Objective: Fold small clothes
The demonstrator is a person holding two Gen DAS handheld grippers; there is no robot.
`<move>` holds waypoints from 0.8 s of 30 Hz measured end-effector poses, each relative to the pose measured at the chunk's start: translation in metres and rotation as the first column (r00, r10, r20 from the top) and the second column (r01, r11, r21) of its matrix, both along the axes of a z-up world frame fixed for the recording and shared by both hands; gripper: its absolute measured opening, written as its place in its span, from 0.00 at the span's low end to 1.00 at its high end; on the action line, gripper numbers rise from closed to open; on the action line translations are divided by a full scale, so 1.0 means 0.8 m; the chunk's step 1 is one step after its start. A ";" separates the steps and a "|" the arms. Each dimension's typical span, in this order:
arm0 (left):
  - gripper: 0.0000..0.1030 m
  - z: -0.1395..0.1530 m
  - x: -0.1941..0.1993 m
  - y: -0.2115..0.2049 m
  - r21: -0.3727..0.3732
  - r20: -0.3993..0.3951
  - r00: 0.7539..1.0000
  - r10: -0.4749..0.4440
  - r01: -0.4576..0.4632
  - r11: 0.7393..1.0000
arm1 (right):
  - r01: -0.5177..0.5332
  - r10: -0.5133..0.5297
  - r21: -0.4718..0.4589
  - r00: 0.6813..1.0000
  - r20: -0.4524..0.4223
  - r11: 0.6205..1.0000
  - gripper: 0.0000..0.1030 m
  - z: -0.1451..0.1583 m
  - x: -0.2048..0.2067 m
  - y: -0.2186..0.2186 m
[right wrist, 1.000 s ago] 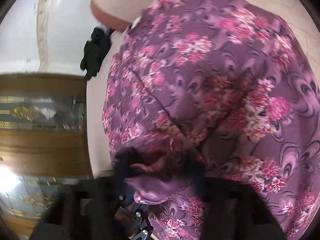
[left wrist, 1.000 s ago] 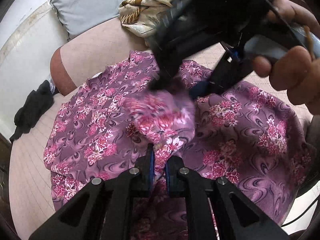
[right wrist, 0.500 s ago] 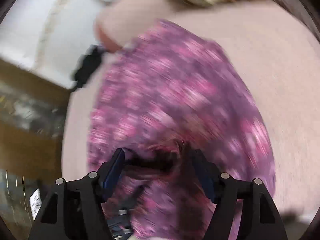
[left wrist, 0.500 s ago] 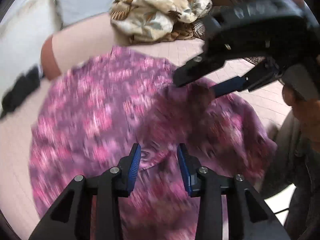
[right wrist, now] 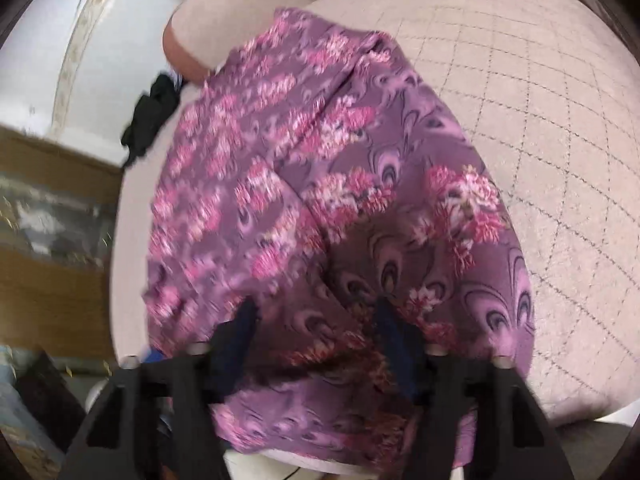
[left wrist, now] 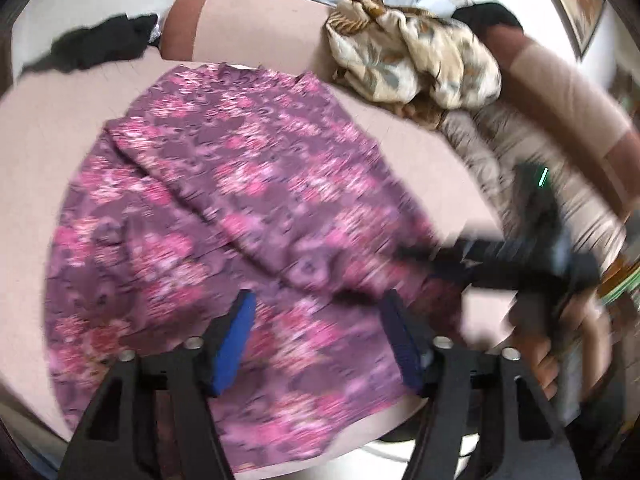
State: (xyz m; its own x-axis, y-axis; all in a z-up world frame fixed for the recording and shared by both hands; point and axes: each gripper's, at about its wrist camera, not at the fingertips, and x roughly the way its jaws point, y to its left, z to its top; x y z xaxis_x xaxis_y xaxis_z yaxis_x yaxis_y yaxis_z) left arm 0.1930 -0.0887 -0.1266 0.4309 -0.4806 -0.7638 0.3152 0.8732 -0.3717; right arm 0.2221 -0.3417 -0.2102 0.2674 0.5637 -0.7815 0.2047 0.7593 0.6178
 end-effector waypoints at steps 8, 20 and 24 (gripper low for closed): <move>0.29 -0.075 0.038 -0.041 -0.133 -0.261 0.965 -0.002 -0.034 0.991 | -0.035 0.038 -0.054 0.998 0.056 0.998 0.11 0.014 -0.017 -0.004; 0.20 -0.046 0.013 -0.028 0.020 -0.131 0.991 0.009 -0.007 1.000 | 0.104 -0.102 -0.038 0.993 0.060 0.994 0.54 0.012 -0.025 -0.042; 0.68 0.016 0.004 0.020 0.121 0.028 0.990 0.140 -0.142 0.982 | 0.308 -0.304 -0.070 0.951 0.066 0.949 0.81 0.028 -0.072 -0.098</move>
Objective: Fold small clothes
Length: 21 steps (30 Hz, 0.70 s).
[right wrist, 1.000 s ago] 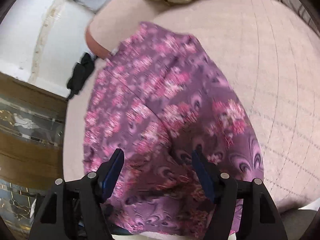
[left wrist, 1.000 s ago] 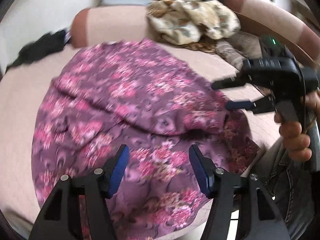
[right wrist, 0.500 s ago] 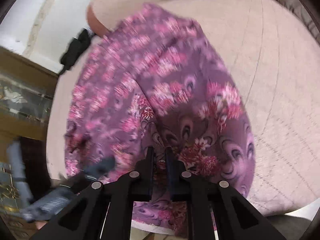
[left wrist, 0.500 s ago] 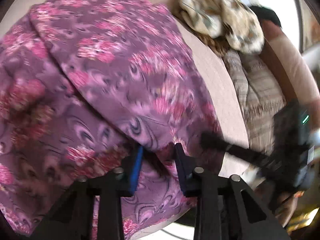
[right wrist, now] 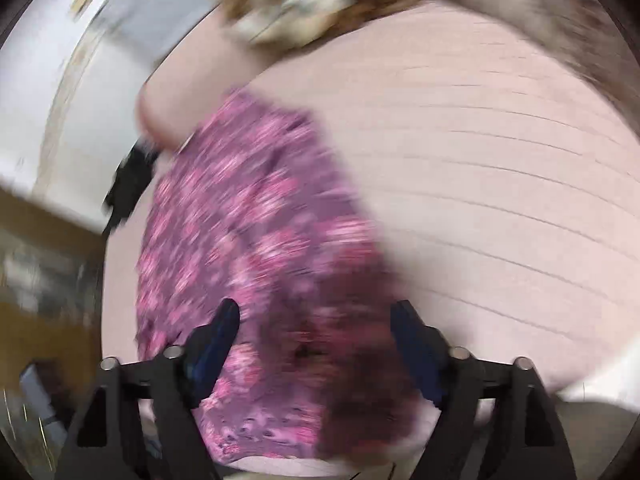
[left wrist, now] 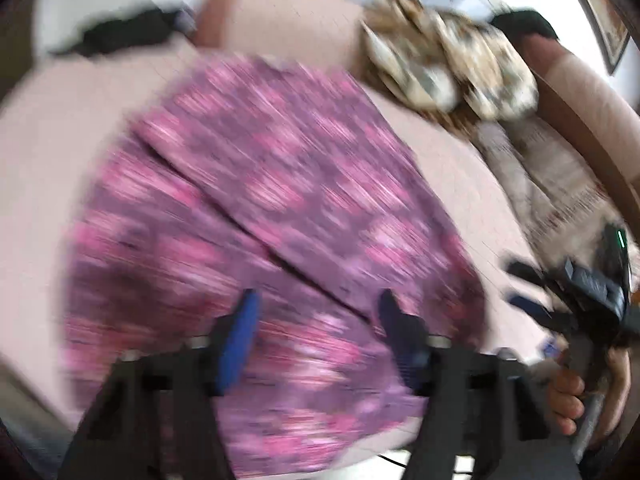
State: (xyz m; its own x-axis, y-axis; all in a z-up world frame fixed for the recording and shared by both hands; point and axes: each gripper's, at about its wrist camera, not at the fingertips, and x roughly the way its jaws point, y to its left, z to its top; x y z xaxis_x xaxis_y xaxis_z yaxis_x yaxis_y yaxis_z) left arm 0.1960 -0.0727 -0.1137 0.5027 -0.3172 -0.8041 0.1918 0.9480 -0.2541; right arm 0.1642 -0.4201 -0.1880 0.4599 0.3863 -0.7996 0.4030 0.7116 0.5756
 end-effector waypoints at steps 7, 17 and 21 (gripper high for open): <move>0.73 -0.009 -0.015 0.122 0.149 -0.006 0.972 0.233 -0.230 0.962 | -0.073 0.058 -0.104 0.988 -0.146 0.992 0.52 -0.032 -0.033 -0.002; 0.62 -0.084 -0.004 0.145 0.296 -0.192 0.931 0.310 -0.246 0.923 | -0.231 0.199 -0.099 0.946 -0.257 0.968 0.39 -0.058 -0.034 0.048; 0.24 -0.077 -0.007 0.127 0.339 -0.147 0.957 0.249 -0.188 0.922 | -0.223 0.194 -0.116 0.956 -0.220 0.968 0.06 -0.041 -0.040 0.044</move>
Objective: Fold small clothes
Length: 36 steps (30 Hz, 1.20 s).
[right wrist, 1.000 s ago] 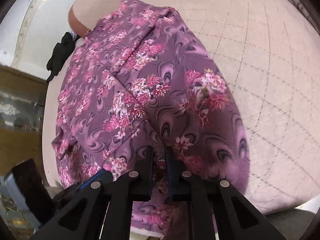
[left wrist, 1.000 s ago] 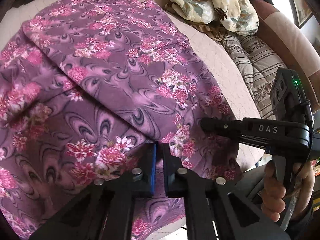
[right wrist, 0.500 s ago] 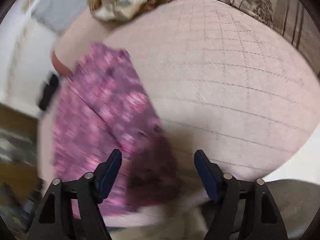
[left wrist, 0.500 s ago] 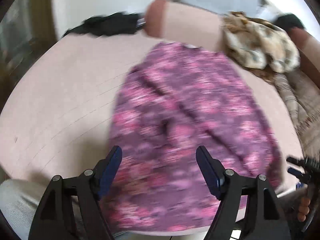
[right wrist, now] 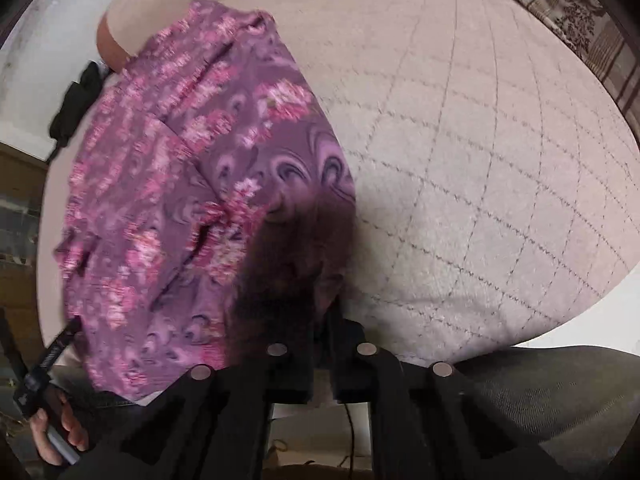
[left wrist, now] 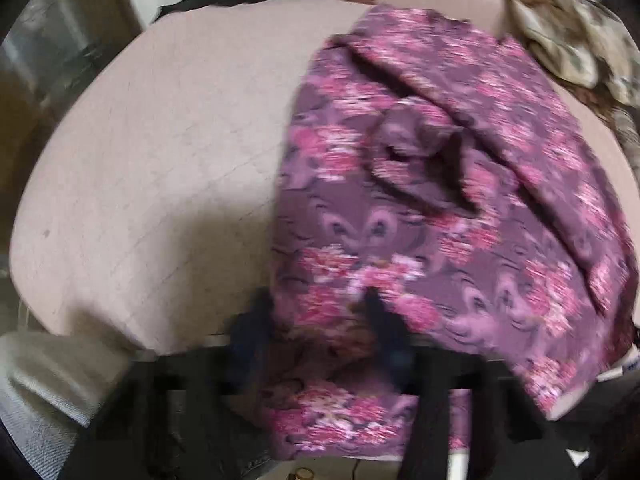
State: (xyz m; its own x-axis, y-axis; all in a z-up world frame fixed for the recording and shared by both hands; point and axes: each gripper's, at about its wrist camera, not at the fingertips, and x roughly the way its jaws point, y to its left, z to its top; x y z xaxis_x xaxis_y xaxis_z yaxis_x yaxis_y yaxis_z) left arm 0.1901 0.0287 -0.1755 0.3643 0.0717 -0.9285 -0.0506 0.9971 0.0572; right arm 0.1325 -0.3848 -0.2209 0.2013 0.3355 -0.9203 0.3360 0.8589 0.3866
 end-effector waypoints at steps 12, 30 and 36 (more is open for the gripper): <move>0.12 0.011 -0.013 0.004 0.090 -0.038 0.999 -0.036 0.039 0.995 | -0.161 0.094 -0.363 0.976 -0.195 0.918 0.11 -0.005 0.007 -0.004; 0.78 0.178 0.085 0.015 -0.150 0.324 0.946 -0.029 0.081 0.985 | -0.083 0.101 -0.059 0.895 0.435 0.995 0.83 0.167 0.143 0.022; 0.83 0.158 0.202 0.002 -0.187 0.282 0.959 -0.018 0.073 0.980 | -0.184 0.203 -0.086 0.874 0.442 0.979 0.85 0.162 0.254 0.050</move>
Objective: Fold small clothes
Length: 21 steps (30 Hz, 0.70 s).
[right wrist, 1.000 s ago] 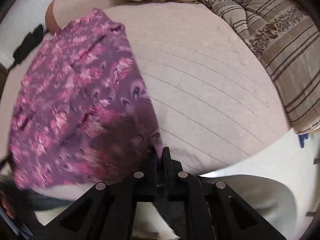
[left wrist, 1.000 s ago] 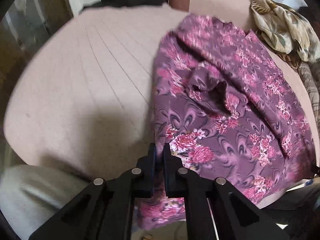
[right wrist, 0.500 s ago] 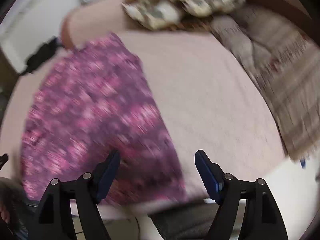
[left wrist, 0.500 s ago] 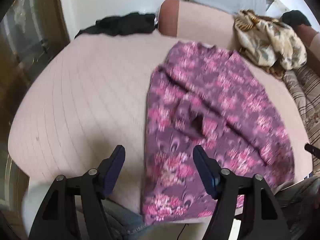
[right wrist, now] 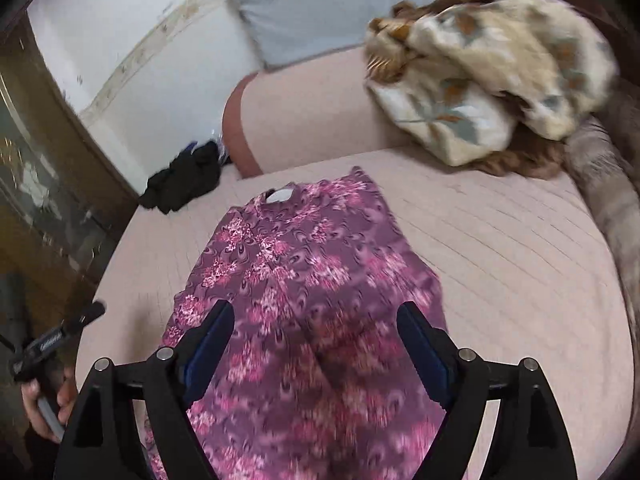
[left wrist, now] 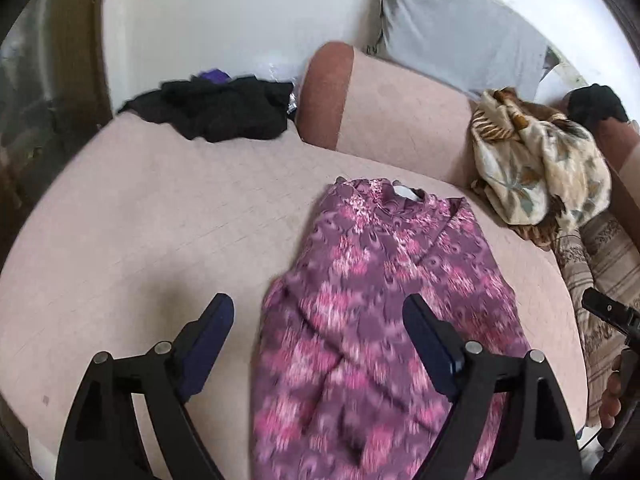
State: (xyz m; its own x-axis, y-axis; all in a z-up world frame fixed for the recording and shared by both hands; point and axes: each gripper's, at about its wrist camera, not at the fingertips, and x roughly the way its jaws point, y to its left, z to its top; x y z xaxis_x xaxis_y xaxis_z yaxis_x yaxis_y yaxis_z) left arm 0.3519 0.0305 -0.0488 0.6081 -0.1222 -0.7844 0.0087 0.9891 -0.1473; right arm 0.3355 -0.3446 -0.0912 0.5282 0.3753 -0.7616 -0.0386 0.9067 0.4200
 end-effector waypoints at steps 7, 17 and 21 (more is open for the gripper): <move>0.83 -0.084 0.168 -0.023 0.001 -0.103 0.992 -0.070 0.070 0.998 | -0.060 0.056 -0.041 0.994 -0.098 0.997 0.85 -0.080 0.141 0.005; 0.64 -0.182 0.304 -0.034 -0.143 -0.243 0.969 -0.040 0.005 0.990 | 0.043 -0.023 0.082 0.973 -0.231 0.996 0.77 -0.212 0.313 -0.029; 0.22 -0.190 0.317 -0.033 -0.153 -0.232 0.971 -0.052 0.017 0.988 | 0.027 -0.005 0.081 0.966 -0.258 0.996 0.40 -0.235 0.343 -0.023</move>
State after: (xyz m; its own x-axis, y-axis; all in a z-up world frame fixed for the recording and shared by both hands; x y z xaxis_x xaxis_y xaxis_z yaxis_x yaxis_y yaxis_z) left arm 0.6053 0.0038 -0.2007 0.4028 -0.2661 -0.8758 -0.0099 0.9555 -0.2948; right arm 0.6102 -0.3627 -0.2794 0.3253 0.4363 -0.8389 0.0946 0.8677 0.4879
